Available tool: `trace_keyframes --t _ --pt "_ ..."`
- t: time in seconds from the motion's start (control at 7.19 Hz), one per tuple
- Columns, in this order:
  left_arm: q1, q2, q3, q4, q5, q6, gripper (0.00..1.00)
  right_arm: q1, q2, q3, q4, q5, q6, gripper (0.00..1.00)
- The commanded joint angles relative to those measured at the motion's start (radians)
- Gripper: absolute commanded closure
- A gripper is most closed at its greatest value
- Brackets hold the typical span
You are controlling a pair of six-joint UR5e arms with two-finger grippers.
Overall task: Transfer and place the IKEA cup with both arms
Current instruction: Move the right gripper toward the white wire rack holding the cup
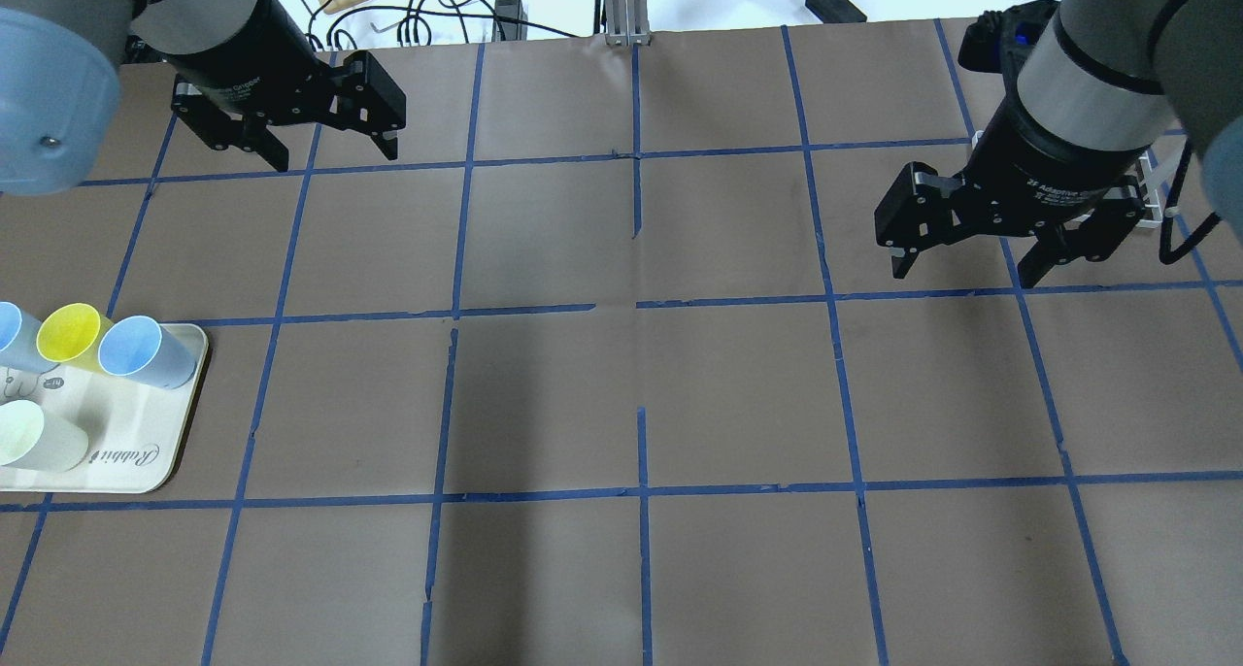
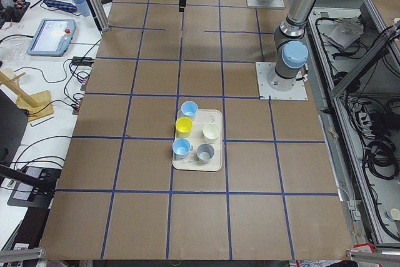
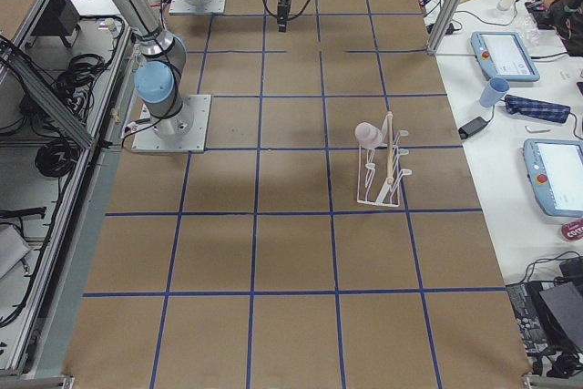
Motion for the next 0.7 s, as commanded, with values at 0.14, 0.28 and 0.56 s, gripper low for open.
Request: trace_keyframes --t 0.14,0.28,0.56 --pt "0.000 -0.001 0.001 0.000 0.001 0.001 0.00 -0.002 0.004 0.002 -0.007 -0.002 -0.002 0.00" --pt "0.000 -0.001 0.001 0.000 0.001 0.000 0.00 -0.006 0.007 0.001 -0.011 0.000 -0.006 0.00" --pt "0.002 -0.001 0.001 0.000 -0.001 0.000 0.00 -0.081 0.025 0.000 -0.012 0.001 -0.191 0.00"
